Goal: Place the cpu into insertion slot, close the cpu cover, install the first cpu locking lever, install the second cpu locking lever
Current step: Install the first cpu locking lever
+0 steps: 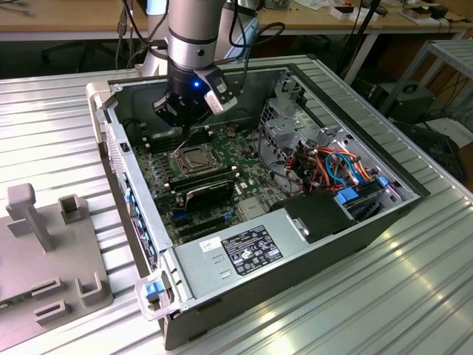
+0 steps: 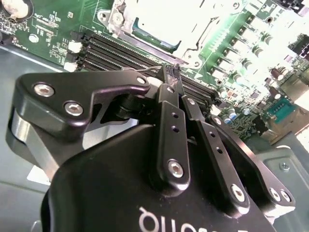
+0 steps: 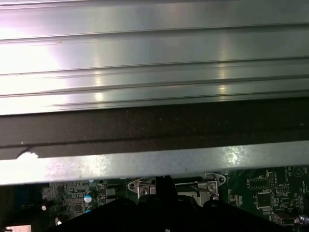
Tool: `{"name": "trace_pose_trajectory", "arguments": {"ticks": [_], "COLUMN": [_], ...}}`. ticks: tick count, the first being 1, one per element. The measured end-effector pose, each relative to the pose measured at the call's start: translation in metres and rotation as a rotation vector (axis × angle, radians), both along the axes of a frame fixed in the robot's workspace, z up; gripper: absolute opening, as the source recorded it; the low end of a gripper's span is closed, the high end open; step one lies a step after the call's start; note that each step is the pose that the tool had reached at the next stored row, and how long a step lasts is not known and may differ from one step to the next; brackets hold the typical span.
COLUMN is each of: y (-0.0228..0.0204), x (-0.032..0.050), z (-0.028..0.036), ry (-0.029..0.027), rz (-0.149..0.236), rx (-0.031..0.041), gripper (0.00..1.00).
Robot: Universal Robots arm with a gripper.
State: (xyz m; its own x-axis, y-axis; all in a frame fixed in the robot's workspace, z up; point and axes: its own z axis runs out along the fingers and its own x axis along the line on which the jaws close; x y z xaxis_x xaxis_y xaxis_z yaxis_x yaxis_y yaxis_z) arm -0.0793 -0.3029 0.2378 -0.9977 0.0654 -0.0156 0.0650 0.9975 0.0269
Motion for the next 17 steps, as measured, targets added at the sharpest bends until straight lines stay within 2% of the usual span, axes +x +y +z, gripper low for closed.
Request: {"name": "trace_pose_trajectory", "arguments": {"ticks": [13, 17], "y": [0.0000, 0.0002], "x": [0.0001, 0.0043], "z": [-0.0001, -0.0018], "ry": [0.0001, -0.0001], "rz": [0.004, 0.004], "rx": [-0.0001, 0.0002], "gripper": [0.11, 0.11]}}
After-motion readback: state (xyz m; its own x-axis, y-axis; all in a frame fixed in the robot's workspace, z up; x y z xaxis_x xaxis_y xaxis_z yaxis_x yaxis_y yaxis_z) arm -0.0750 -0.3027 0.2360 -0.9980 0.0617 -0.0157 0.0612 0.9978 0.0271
